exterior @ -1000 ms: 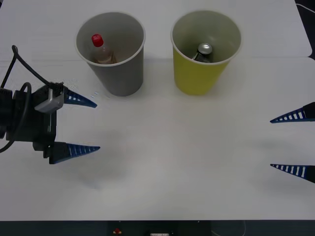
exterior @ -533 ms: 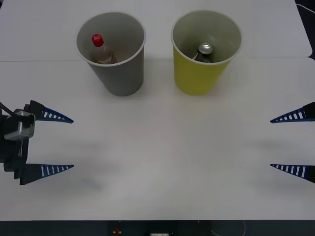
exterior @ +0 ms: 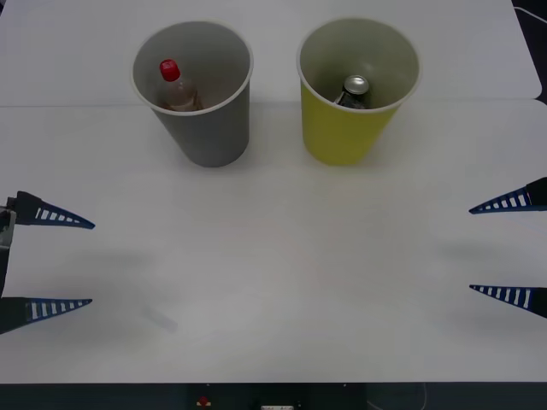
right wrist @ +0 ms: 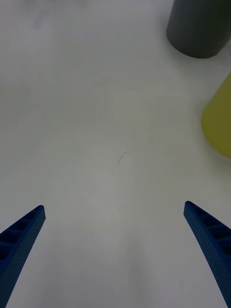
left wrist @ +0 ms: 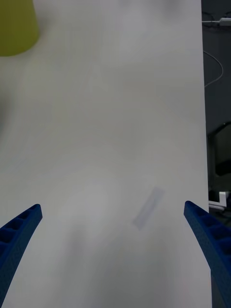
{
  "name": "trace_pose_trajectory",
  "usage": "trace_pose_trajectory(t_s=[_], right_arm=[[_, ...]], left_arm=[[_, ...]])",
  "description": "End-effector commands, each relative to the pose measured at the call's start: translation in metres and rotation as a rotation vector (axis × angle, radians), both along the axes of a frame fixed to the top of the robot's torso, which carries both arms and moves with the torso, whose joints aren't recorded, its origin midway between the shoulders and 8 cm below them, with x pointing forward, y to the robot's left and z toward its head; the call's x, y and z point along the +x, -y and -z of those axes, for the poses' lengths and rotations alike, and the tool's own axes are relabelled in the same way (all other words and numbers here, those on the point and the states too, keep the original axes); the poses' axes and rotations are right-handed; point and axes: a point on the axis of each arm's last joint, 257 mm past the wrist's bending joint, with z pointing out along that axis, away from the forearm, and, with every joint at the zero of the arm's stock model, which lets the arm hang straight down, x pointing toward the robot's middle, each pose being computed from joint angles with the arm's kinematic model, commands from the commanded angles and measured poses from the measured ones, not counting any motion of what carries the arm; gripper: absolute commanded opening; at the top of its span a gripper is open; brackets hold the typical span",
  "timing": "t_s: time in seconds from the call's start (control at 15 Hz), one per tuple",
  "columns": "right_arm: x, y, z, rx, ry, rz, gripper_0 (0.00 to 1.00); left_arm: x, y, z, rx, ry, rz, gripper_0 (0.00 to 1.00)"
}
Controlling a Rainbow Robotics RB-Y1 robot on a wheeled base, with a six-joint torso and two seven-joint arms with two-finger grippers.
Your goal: Put the can into the green bin and the plastic bottle into the gray bin
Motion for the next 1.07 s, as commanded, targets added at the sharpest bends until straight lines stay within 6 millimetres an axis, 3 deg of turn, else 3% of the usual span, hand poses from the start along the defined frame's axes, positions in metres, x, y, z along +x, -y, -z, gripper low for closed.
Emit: trace_pose_trajectory(t_s=[0.07,0.47,1.07], right_arm=[[0.000,0.000,0.000,0.000,0.000,0.000,1.00],[0.000,0.000,0.000,0.000,0.000,0.000,1.00],[0.000,0.000,0.000,0.000,0.000,0.000,1.00]], left_arm=[[-0.004,-0.004,-0.002,-0.028,-0.010,0.031,1.00],[-0.012,0.000,-0.011,-0.091,-0.001,0.134,1.00],[-0.005,-0.002,-0.017,-0.069,0.018,0.138,1.00]])
